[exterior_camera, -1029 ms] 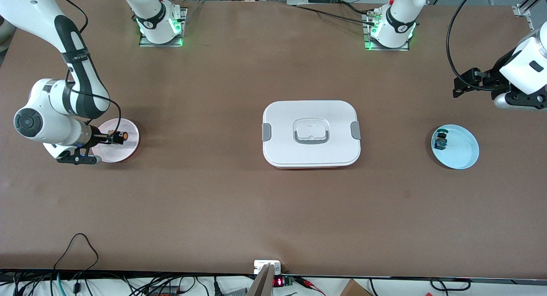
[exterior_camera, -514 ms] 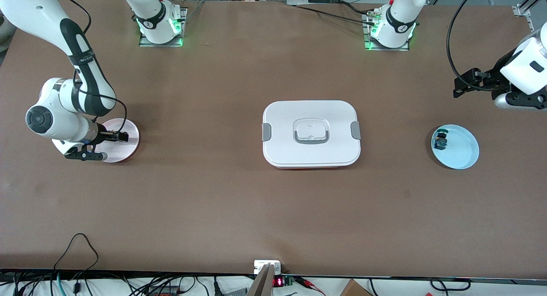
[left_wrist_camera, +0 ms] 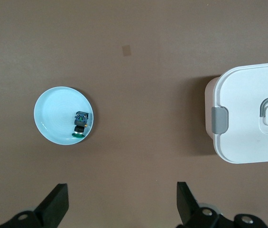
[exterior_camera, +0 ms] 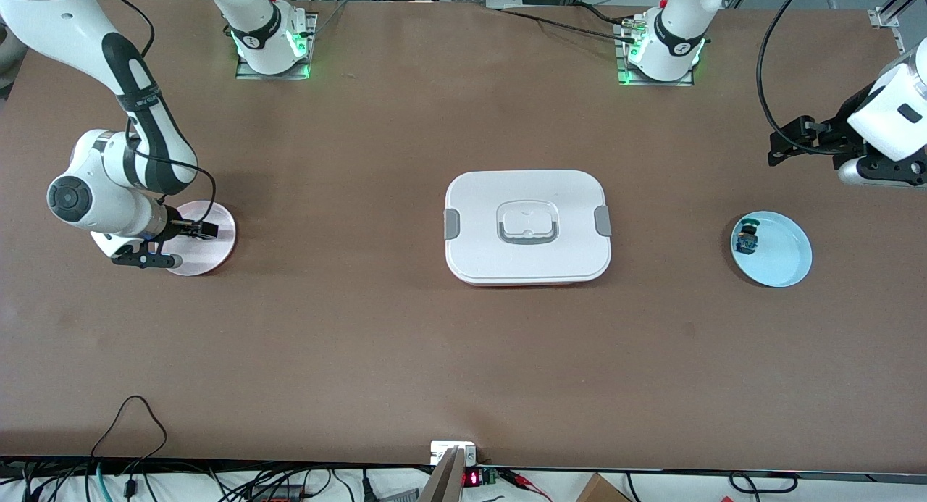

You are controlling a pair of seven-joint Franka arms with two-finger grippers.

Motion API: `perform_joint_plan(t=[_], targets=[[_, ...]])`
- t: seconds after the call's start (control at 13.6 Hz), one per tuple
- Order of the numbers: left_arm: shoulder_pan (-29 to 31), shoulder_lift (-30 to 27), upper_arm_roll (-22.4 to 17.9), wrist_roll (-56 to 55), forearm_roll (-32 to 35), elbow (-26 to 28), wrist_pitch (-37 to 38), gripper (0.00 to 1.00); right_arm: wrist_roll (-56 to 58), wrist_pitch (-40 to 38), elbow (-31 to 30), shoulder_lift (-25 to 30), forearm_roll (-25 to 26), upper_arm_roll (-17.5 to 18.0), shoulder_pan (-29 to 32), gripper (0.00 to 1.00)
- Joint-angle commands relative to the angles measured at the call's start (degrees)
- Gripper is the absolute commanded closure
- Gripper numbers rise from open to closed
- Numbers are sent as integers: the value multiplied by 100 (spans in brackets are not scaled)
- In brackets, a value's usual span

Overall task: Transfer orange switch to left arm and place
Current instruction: 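Close the right gripper on the orange switch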

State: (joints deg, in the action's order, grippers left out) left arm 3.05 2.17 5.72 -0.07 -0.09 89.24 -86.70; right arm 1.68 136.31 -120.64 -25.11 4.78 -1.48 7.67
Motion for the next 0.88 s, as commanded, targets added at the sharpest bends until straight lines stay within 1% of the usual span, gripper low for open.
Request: perform_joint_plan(t=[0.0, 0.37, 0.59, 0.81], targets=[[12, 82, 26, -63, 167, -170, 101, 0, 17, 124, -118, 42, 76, 51, 120, 0], [12, 82, 35, -63, 167, -170, 101, 0, -1, 255, -223, -2, 32, 51, 120, 0], [12, 73, 17, -63, 176, -162, 127, 0, 17, 562, -398, 7, 32, 51, 120, 0], [99, 73, 8, -28, 167, -144, 118, 0, 34, 625, -443, -2, 32, 51, 120, 0]])
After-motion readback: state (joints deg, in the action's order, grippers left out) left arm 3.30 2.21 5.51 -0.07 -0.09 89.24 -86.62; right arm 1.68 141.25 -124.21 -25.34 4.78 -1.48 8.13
